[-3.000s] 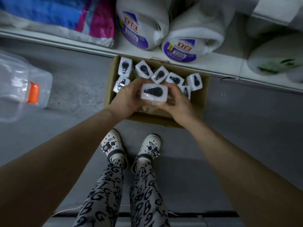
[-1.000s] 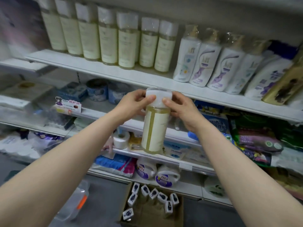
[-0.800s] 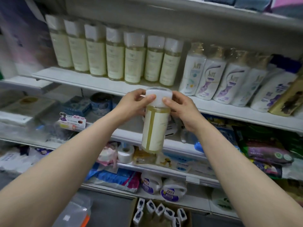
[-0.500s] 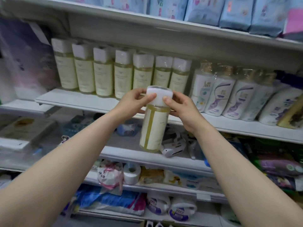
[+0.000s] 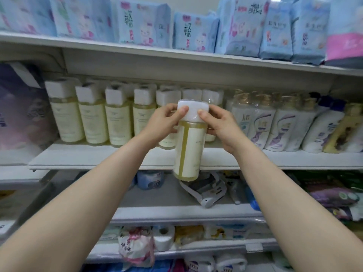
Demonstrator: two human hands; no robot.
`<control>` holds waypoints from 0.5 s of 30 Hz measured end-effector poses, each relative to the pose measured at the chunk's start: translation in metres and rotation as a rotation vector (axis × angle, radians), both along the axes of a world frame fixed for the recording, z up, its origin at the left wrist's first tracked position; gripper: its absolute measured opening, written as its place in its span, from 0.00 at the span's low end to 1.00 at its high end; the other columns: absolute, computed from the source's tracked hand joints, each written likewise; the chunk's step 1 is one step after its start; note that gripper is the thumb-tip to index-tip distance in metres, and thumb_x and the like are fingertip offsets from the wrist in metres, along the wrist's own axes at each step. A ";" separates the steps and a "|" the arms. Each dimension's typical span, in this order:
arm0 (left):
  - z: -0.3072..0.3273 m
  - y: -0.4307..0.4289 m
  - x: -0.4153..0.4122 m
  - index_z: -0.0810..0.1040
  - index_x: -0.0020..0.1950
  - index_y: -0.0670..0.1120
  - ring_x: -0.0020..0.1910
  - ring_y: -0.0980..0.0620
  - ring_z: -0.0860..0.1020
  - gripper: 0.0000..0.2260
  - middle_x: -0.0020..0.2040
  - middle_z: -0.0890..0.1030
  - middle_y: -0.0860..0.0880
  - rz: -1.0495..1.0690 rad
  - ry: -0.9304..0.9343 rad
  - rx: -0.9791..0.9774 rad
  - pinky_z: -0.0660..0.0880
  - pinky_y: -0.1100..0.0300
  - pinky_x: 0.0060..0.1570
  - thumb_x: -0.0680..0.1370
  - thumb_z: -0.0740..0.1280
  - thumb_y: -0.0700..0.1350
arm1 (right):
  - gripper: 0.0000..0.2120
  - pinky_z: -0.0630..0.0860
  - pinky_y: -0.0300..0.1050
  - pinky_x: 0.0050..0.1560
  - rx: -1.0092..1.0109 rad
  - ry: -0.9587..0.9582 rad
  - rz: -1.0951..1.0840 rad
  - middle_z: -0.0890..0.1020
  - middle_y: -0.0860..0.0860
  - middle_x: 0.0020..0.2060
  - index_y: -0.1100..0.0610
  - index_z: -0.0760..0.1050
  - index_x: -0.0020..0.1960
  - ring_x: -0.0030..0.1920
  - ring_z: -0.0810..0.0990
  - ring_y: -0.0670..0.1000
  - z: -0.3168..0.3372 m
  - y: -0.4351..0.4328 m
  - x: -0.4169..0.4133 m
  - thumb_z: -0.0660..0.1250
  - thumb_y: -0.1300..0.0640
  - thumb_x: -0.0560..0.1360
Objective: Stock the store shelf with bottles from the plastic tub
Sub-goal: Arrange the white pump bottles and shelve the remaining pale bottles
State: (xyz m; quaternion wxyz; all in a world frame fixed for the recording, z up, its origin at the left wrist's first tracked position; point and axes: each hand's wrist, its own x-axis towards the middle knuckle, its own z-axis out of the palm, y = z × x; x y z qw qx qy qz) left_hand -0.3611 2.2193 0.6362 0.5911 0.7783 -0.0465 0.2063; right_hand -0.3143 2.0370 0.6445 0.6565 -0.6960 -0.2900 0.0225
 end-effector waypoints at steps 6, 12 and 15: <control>0.014 -0.006 0.014 0.77 0.64 0.48 0.52 0.55 0.83 0.16 0.53 0.84 0.52 -0.021 -0.050 -0.034 0.80 0.62 0.44 0.81 0.64 0.54 | 0.14 0.81 0.43 0.53 0.053 -0.037 -0.037 0.84 0.53 0.58 0.58 0.77 0.65 0.57 0.83 0.50 0.012 0.002 0.011 0.67 0.57 0.80; 0.002 -0.011 0.026 0.76 0.66 0.49 0.55 0.52 0.81 0.15 0.56 0.83 0.51 -0.024 -0.034 0.000 0.80 0.54 0.54 0.82 0.62 0.54 | 0.16 0.78 0.59 0.63 0.037 -0.067 -0.092 0.84 0.48 0.58 0.48 0.79 0.63 0.61 0.81 0.52 -0.004 0.002 0.027 0.71 0.51 0.76; -0.008 -0.014 0.028 0.76 0.67 0.48 0.55 0.55 0.81 0.15 0.57 0.83 0.52 -0.023 -0.058 -0.028 0.80 0.60 0.52 0.83 0.62 0.51 | 0.18 0.78 0.58 0.63 0.060 -0.067 -0.095 0.83 0.49 0.59 0.50 0.78 0.65 0.62 0.80 0.51 -0.013 0.003 0.032 0.71 0.51 0.76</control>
